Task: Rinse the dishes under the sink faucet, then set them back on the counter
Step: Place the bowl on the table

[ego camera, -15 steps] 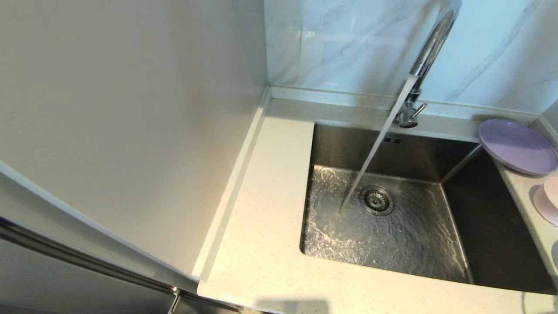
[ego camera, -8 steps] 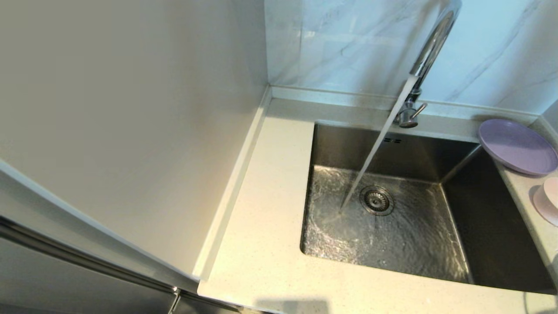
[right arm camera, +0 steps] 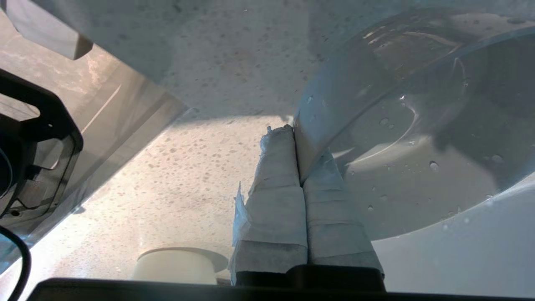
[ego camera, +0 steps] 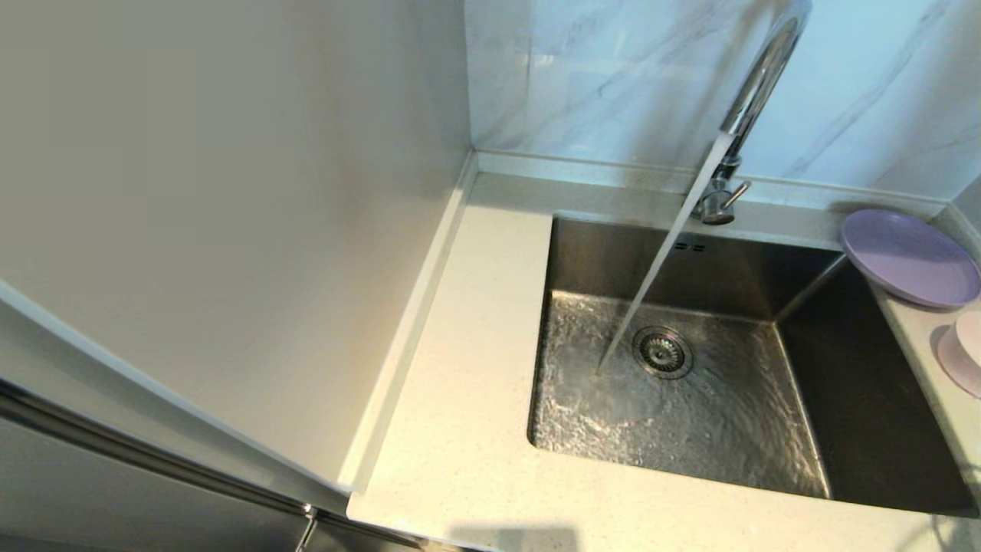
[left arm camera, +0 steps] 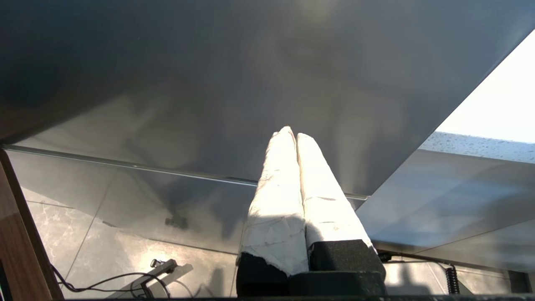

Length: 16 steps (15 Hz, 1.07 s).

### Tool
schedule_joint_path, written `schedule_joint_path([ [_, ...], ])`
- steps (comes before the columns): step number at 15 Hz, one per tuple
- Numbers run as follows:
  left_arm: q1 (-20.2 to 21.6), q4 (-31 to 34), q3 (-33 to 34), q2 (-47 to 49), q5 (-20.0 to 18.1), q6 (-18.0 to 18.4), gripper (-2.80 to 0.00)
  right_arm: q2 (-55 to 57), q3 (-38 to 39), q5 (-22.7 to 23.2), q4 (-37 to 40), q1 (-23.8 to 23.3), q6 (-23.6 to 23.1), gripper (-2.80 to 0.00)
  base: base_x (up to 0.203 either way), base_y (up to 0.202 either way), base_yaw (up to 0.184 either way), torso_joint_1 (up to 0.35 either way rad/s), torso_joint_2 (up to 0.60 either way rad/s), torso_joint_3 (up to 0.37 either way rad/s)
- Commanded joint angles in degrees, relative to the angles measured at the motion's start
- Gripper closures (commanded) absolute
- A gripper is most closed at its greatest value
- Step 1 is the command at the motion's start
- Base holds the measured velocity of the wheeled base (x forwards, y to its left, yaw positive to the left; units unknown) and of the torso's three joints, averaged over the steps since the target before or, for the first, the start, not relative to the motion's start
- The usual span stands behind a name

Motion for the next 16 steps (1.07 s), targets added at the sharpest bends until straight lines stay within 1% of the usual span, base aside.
schedule_joint_path([
  [1, 0.0, 0.01, 0.0, 0.0, 0.03, 0.0, 0.0, 4.02, -1.73, 0.11, 0.15, -0.02, -0.22, 0.0, 0.0, 0.0, 0.0, 0.0, 0.0, 0.0],
  [2, 0.0, 0.01, 0.0, 0.0, 0.02, 0.0, 0.0, 4.84, -2.01, 0.18, 0.03, 0.05, -0.03, 0.0, 0.0, 0.0, 0.0, 0.0, 0.0, 0.0],
  [4, 0.0, 0.01, 0.0, 0.0, 0.03, 0.0, 0.0, 5.68, -1.83, 0.24, -2.63, 0.07, -0.07, 0.0, 0.0, 0.0, 0.0, 0.0, 0.0, 0.0],
  [6, 0.0, 0.01, 0.0, 0.0, 0.03, 0.0, 0.0, 6.79, -2.51, 0.44, -4.24, 1.35, 0.03, 0.0, 0.0, 0.0, 0.0, 0.0, 0.0, 0.0],
  [7, 0.0, 0.01, 0.0, 0.0, 0.0, 0.0, 0.0, 7.23, -3.2, 0.52, -4.41, 2.03, 0.18, 0.0, 0.0, 0.0, 0.0, 0.0, 0.0, 0.0],
  [9, 0.0, 0.01, 0.0, 0.0, 0.03, 0.0, 0.0, 7.89, -5.16, 0.66, -4.42, 3.9, 2.59, 0.0, 0.0, 0.0, 0.0, 0.0, 0.0, 0.0],
  [12, 0.0, 0.01, 0.0, 0.0, 0.03, 0.0, 0.0, 9.1, -7.26, 1.6, -4.42, 4.2, 2.89, 0.0, 0.0, 0.0, 0.0, 0.0, 0.0, 0.0],
  [13, 0.0, 0.01, 0.0, 0.0, -0.05, 0.0, 0.0, 9.27, -7.95, 1.83, -4.42, 4.2, 2.84, -2.8, 0.0, 0.0, 0.0, 0.0, 0.0, 0.0],
  [16, 0.0, 0.01, 0.0, 0.0, 0.03, 0.0, 0.0, 9.03, -9.83, 1.94, -4.47, 4.06, 2.8, -2.8, 0.0, 0.0, 0.0, 0.0, 0.0, 0.0],
])
